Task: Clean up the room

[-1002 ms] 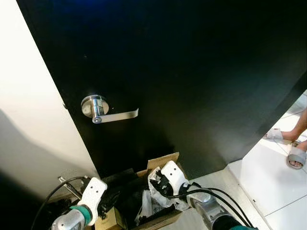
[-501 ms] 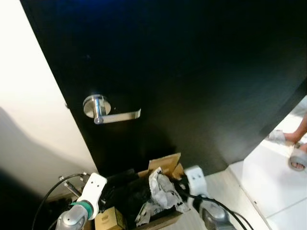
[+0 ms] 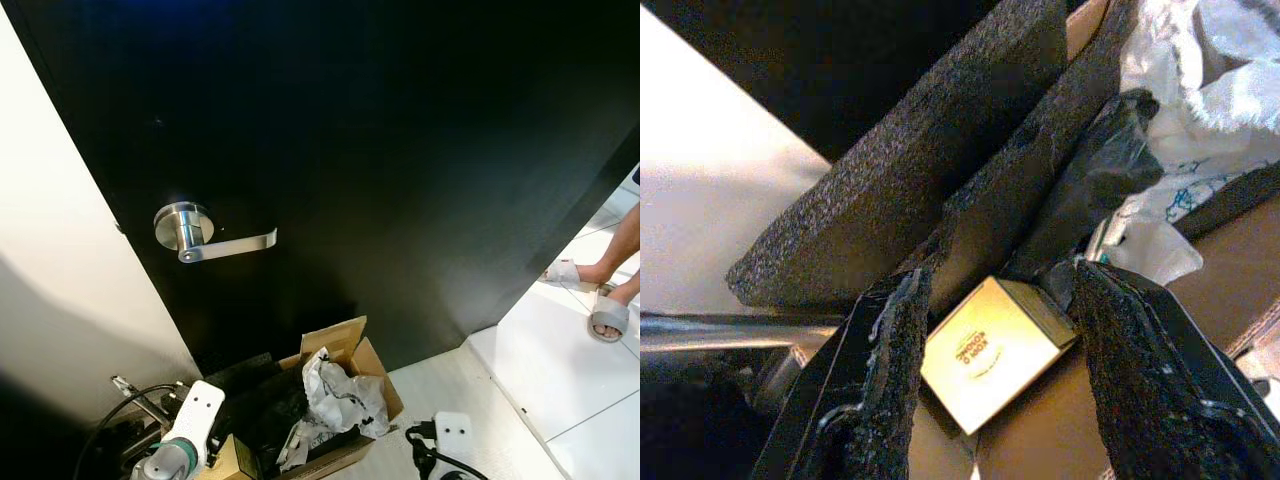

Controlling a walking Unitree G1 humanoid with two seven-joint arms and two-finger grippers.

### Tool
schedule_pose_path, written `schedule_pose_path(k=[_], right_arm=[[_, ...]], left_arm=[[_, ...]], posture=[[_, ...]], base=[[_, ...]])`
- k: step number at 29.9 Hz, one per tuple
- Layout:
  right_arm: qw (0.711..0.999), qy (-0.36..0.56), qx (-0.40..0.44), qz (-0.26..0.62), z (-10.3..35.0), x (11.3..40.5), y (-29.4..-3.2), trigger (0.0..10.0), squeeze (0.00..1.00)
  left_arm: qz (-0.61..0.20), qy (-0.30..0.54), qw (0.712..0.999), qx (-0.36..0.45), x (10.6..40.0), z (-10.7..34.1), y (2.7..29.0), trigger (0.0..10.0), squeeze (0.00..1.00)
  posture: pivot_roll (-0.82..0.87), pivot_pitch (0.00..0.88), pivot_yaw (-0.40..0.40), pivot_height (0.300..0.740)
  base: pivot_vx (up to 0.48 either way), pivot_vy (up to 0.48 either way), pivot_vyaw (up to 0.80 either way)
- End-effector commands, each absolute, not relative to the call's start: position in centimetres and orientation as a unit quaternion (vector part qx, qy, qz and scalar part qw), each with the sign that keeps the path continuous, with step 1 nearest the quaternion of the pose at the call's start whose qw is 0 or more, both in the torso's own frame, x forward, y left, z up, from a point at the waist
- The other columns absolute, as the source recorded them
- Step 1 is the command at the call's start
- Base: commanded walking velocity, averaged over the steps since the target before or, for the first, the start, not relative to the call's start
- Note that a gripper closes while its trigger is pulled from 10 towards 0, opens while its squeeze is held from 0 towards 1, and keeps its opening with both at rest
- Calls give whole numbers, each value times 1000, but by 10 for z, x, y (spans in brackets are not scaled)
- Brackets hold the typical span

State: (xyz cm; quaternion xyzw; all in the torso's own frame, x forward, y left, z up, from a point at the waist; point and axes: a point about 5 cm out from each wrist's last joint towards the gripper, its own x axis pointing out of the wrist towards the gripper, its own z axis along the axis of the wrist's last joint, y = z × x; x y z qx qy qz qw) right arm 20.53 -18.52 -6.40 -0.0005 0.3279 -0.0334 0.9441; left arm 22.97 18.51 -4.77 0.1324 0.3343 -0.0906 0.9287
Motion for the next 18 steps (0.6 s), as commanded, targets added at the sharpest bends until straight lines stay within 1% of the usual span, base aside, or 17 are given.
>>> schedule_pose_path(k=[1,4,10,18], right_arm=[[946,324,1,-31,-63,207,-183,10000,0],[949,314,-5,-22,-59,215,-176,10000,0],[949,314,-8,-20,-59,216,-174,10000,0],[948,317,-12,-18,-59,216,-173,10000,0]], left_arm=[[-93,343,925,133,226,-52,183,10000,0],[-89,341,926,133,226,-52,182,10000,0],[-86,341,926,134,226,-53,182,10000,0],[-84,339,927,139,227,-52,183,10000,0]], posture=[[-45,30,70,740],[-37,24,66,740],[-28,19,61,740],[-28,19,61,740]], base=[[-274,0,0],[-275,0,0],[-279,0,0],[-372,0,0]])
